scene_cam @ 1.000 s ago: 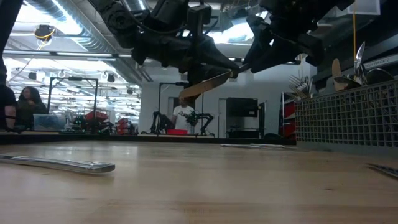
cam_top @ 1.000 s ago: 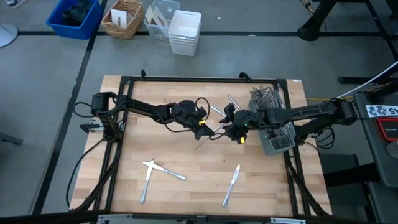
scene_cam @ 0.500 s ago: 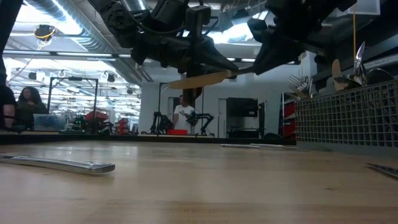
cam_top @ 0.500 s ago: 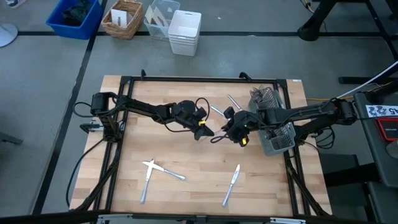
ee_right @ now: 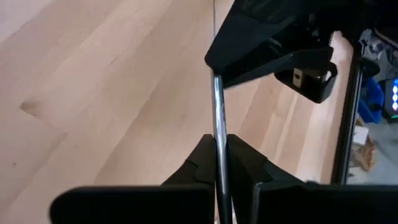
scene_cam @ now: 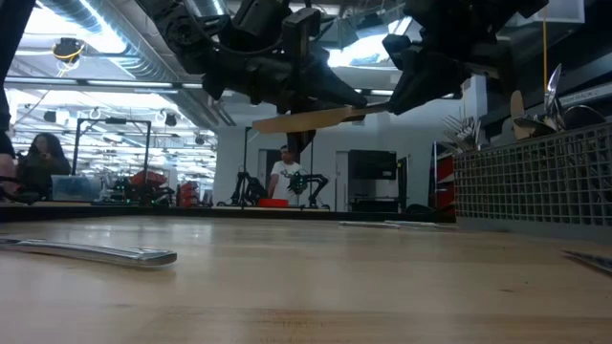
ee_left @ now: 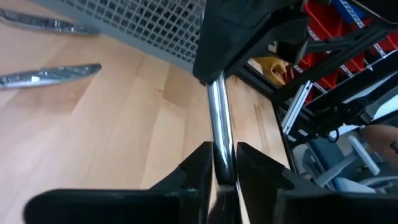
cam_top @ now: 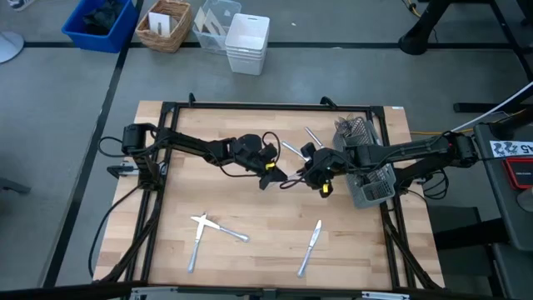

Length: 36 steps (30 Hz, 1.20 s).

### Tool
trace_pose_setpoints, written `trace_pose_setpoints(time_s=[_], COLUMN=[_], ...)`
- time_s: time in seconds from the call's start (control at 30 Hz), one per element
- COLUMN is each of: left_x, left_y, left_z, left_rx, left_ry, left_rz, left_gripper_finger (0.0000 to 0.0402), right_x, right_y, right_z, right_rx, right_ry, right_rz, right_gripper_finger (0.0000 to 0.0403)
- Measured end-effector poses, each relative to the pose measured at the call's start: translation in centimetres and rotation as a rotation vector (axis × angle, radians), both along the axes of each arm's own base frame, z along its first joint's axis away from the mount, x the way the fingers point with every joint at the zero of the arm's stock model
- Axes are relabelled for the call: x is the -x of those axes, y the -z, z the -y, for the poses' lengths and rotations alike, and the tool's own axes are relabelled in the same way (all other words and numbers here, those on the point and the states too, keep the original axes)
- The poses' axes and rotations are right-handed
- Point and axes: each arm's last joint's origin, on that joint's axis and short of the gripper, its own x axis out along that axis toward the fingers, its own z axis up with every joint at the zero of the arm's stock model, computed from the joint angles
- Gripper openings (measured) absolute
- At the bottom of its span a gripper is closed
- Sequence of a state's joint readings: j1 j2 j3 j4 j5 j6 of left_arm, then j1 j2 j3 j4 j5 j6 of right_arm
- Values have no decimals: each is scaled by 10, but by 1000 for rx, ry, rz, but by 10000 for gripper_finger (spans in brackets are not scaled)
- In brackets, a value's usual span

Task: Sort silverware
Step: Put the knife into the middle section of the utensil holder

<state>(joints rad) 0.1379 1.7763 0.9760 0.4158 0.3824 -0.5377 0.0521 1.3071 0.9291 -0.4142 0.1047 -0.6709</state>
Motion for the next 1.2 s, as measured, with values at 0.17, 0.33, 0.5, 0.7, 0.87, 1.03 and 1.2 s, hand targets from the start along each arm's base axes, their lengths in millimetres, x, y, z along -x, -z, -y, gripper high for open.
trace_pose_setpoints(time_s=[0.17, 0.33, 0.5, 0.7, 0.87, 1.03, 1.2], left_x=[0, 3, 13, 29, 54, 91, 125], left_y=[0, -5, -27, -52, -54, -37, -18], left_z=[0, -6, -20, -23, -15, 2, 19], left_rx=[-61, -68, -175, -341, -375, -382, -401], left_ry=[23, 16, 6, 5, -20, -180, -309], left_rz=[17, 27, 92, 186, 195, 210, 370], left_gripper_finger=[107, 131, 132, 128, 128, 127, 127], right_x=[0, 4, 7, 11, 14, 14, 8], right_y=[0, 3, 6, 8, 5, -2, -17], right_z=[0, 0, 0, 0, 2, 5, 4], right_rx=[-44, -83, -189, -270, -221, -184, -205], right_ry=[43, 90, 185, 281, 346, 410, 402], right_rz=[-1, -41, -81, -123, -95, -42, 43], right_gripper_finger=[29, 24, 25, 27, 27, 28, 28])
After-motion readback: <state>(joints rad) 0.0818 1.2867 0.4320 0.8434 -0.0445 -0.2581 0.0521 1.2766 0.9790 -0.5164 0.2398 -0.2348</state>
